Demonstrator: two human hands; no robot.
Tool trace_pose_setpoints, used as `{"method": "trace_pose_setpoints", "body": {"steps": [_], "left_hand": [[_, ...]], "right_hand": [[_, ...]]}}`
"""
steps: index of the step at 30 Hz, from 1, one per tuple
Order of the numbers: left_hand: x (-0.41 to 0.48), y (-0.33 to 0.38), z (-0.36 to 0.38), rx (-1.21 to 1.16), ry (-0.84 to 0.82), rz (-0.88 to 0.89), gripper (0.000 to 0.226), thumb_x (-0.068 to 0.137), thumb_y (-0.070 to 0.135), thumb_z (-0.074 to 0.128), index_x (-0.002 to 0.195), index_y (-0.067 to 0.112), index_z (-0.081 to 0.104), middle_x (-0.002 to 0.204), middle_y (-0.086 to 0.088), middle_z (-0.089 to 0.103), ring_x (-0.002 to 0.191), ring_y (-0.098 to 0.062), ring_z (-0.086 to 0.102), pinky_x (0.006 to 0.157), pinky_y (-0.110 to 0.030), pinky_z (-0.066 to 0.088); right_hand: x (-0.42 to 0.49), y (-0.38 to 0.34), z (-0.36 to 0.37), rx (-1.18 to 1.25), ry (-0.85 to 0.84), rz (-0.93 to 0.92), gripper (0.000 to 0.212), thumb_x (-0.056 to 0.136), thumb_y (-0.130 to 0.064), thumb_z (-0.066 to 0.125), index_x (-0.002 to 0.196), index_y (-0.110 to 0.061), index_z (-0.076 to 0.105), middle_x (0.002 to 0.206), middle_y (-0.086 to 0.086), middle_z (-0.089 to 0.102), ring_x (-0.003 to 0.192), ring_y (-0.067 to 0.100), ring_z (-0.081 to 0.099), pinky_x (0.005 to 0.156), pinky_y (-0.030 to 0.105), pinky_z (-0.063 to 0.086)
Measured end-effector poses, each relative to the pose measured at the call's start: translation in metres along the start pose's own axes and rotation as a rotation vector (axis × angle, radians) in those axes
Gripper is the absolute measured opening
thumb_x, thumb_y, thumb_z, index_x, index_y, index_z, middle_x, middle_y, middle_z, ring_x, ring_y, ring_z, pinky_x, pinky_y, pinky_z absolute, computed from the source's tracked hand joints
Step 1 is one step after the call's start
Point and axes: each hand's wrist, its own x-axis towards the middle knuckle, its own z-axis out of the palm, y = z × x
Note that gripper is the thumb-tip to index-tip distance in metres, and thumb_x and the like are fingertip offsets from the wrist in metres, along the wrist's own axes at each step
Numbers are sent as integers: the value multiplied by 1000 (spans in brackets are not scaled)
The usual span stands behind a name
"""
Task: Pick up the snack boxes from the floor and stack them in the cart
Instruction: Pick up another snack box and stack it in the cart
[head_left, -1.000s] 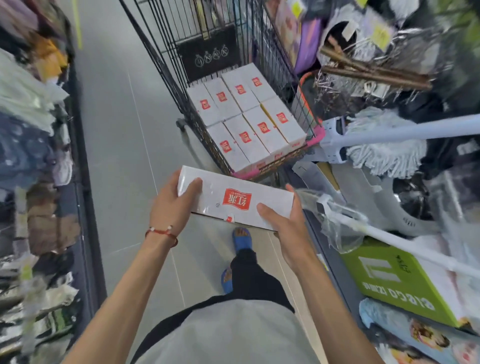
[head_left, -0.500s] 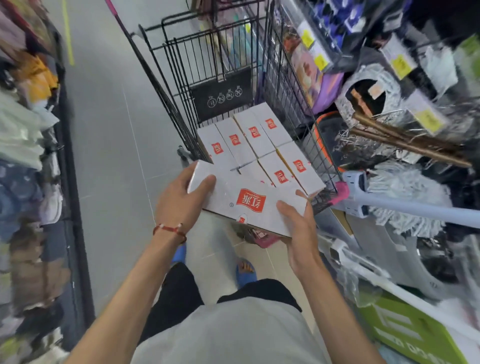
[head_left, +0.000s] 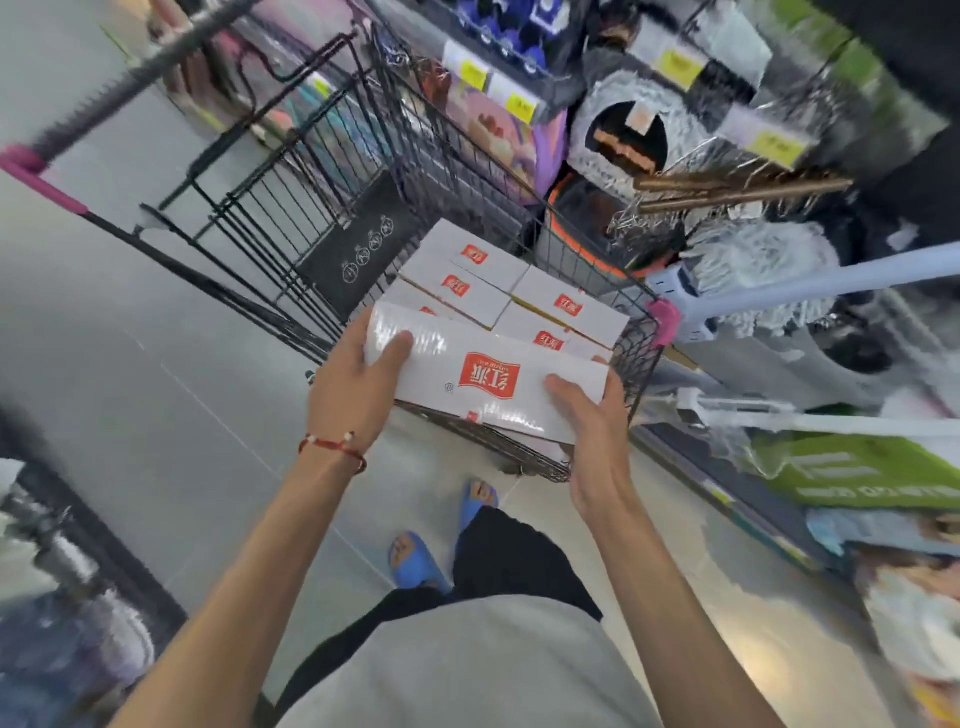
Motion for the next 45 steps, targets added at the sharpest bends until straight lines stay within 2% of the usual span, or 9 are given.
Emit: {"method": "trace_pose_setpoints", "body": {"steps": [5,9,11,15,21,27,34,38,45], "left_hand": [[47,9,10,27,-71,13,51,79,59,52,128,45,55,125,12,66,115,-19,63,105,-47,47],[80,19,23,24,-113,-25,39,93,41,60,132,33,56,120,9,66,112,-17,63,103,-40,48],[97,24,27,25,-128,-53,41,92,42,62,131,30,57,119,8,66,112,-18,63,103,-40,48],[127,29,34,59,-184,-72,41,91,46,58,128,31,59,119,10,69,109,-15,65,102,-45,49],[172,32,43,82,-221,-135,24,95,37,60,118,31,59,110,9,66,110,-20,63,105,-48,46],[243,32,52,102,-285,-185,34,91,40,62,119,21,61,107,7,66,110,-23,64,104,-49,48],[335,31,65,216,-351,-114,46,92,32,67,133,14,55,112,4,62,103,-18,61,89,-29,47],[382,27,75,271,-371,-99,50,89,34,72,131,12,56,111,2,62,97,-15,59,82,-22,43],[438,18,100,243,-432,-145,66,80,29,82,136,13,50,118,4,63,102,-11,58,67,-1,40]], "right_hand": [[28,-3,14,68,122,53,65,82,-33,76,142,-26,50,125,-7,73,116,16,69,107,49,54],[59,-6,19,96,153,106,51,98,-21,69,142,-22,42,119,-6,70,85,-2,74,67,21,60],[71,-12,24,79,164,134,50,99,-22,68,139,-23,38,119,-4,69,81,-1,74,62,20,58],[89,-22,32,49,192,160,54,98,-23,69,140,-20,35,115,-6,66,94,3,69,71,19,54],[117,-32,49,38,191,210,55,99,-21,67,141,-16,32,112,-12,57,98,0,61,67,12,51],[162,-33,84,15,227,271,62,94,-20,73,139,-18,30,126,-4,61,105,2,61,77,16,46],[222,-23,140,34,316,291,78,77,-12,79,138,-15,32,123,-3,61,107,7,62,71,11,53],[259,-18,156,-2,329,282,75,84,4,72,143,-19,32,128,1,57,109,7,59,67,5,50],[320,-16,161,-100,283,266,84,84,6,72,153,-23,32,136,-2,57,120,8,56,80,12,53]]}}
